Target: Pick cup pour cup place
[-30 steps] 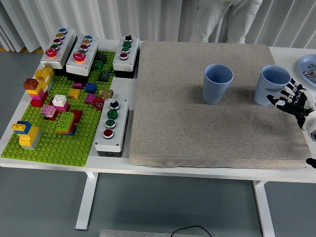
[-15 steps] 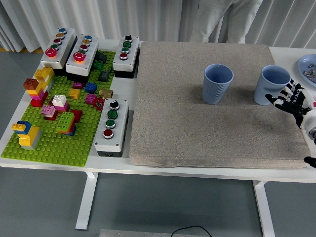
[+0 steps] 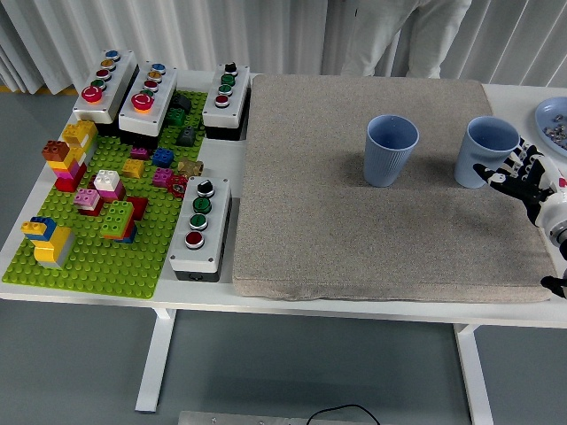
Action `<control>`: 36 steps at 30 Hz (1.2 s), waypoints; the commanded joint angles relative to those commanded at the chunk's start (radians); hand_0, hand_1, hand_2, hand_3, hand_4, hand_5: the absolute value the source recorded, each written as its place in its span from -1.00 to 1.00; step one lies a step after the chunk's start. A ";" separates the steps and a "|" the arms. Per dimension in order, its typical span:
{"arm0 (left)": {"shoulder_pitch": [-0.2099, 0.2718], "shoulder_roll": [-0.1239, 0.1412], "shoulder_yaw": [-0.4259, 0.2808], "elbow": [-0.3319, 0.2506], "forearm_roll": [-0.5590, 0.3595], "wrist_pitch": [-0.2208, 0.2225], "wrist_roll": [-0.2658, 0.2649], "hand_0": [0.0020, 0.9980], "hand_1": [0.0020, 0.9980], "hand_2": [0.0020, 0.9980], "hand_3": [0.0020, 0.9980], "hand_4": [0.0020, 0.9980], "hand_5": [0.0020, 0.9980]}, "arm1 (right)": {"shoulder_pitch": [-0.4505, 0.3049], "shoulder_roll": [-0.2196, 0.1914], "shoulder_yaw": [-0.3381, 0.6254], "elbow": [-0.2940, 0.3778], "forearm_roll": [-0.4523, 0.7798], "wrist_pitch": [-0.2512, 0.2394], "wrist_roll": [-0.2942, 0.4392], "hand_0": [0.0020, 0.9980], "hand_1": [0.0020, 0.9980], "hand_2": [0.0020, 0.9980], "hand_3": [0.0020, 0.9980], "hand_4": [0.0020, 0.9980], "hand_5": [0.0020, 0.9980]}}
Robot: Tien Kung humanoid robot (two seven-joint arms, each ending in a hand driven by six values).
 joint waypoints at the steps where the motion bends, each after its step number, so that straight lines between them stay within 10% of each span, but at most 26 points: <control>1: -0.001 0.000 0.001 0.000 -0.001 0.000 0.000 0.46 0.60 0.67 0.33 0.02 0.79 | 0.001 0.000 0.001 -0.001 0.000 -0.001 0.000 0.85 0.80 1.00 0.94 0.71 -0.29; 36: -0.003 0.000 0.022 0.000 -0.015 -0.001 -0.007 0.46 0.60 0.67 0.34 0.02 0.79 | 0.030 0.017 0.004 -0.045 -0.009 -0.005 0.013 0.85 0.80 1.00 0.92 0.68 -0.26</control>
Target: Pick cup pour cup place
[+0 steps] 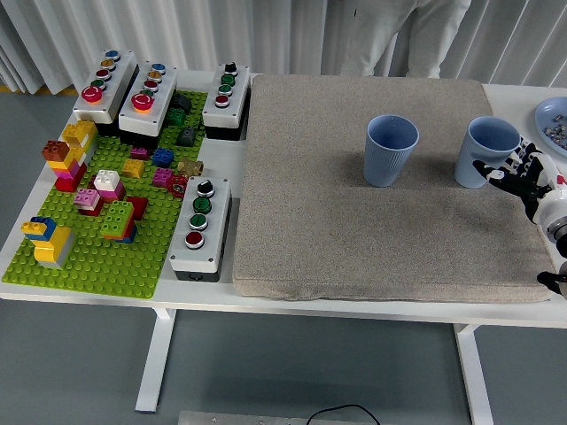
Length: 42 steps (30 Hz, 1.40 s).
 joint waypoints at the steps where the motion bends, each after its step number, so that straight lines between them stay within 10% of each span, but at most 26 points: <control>1: 0.000 0.000 0.002 0.000 -0.001 0.000 0.000 0.46 0.60 0.67 0.34 0.02 0.79 | 0.001 0.000 0.002 -0.001 0.000 0.000 0.000 0.85 0.80 1.00 0.92 0.68 -0.26; 42: -0.014 -0.004 0.011 0.000 0.001 -0.003 -0.001 0.47 0.61 0.67 0.34 0.02 0.79 | 0.033 0.017 0.002 -0.038 0.001 -0.001 0.002 0.85 0.80 1.00 0.91 0.65 -0.25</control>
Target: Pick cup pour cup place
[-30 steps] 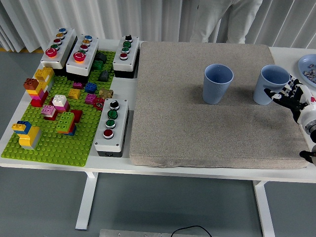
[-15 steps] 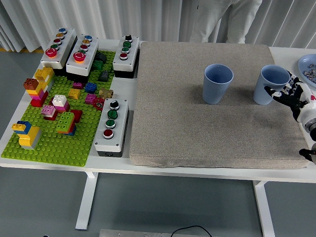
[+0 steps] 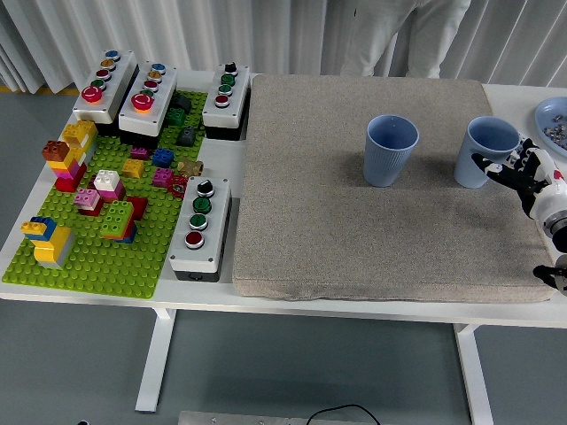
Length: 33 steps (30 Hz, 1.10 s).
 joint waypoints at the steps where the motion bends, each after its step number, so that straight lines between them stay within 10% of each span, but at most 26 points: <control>1: 0.000 0.000 0.000 0.000 0.001 0.000 0.000 0.47 0.61 0.67 0.34 0.02 0.79 | 0.001 0.001 0.000 -0.002 0.000 -0.001 0.000 0.85 0.80 1.00 0.91 0.65 -0.25; 33: -0.004 -0.001 0.010 0.000 -0.001 -0.001 0.002 0.47 0.61 0.67 0.34 0.03 0.79 | 0.055 0.025 -0.013 -0.091 0.019 0.001 0.011 0.84 0.79 1.00 0.89 0.64 -0.25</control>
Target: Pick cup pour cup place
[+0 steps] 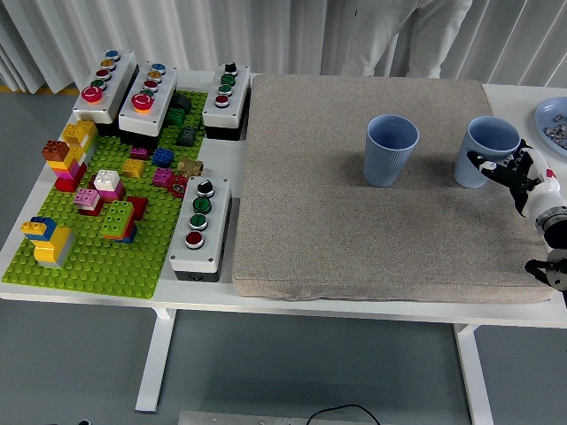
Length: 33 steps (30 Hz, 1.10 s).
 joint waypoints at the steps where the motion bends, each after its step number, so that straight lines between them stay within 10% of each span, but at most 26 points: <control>1: 0.000 0.000 0.001 0.000 -0.001 0.000 0.000 0.47 0.61 0.67 0.34 0.03 0.79 | 0.001 0.000 0.001 -0.001 0.000 0.000 0.000 0.84 0.79 1.00 0.89 0.64 -0.25; 17: -0.003 0.000 -0.002 0.000 0.001 0.000 0.000 0.47 0.61 0.68 0.34 0.03 0.79 | 0.005 0.004 -0.006 -0.003 0.002 -0.012 0.002 0.81 0.71 0.80 0.72 0.62 -0.27; 18: -0.003 0.000 -0.003 0.000 0.002 0.001 0.000 0.47 0.61 0.67 0.34 0.03 0.79 | 0.005 0.004 -0.006 -0.003 0.001 -0.014 0.003 0.73 0.58 0.49 0.56 0.43 -0.58; 23: -0.001 0.000 -0.005 0.000 0.005 0.001 0.001 0.47 0.61 0.67 0.34 0.03 0.79 | 0.002 0.006 -0.008 -0.001 0.004 -0.031 0.007 0.73 0.58 0.49 0.56 0.43 -0.58; 24: -0.001 0.000 -0.005 0.000 0.005 0.001 0.001 0.47 0.61 0.67 0.34 0.02 0.79 | 0.002 0.006 -0.008 -0.001 0.004 -0.032 0.008 0.61 0.41 0.24 0.41 0.32 -0.73; 33: -0.001 0.001 -0.005 0.000 0.006 0.000 0.002 0.47 0.61 0.67 0.34 0.02 0.79 | 0.001 0.005 -0.010 0.003 0.007 -0.035 0.010 0.58 0.39 0.21 0.40 0.30 -0.79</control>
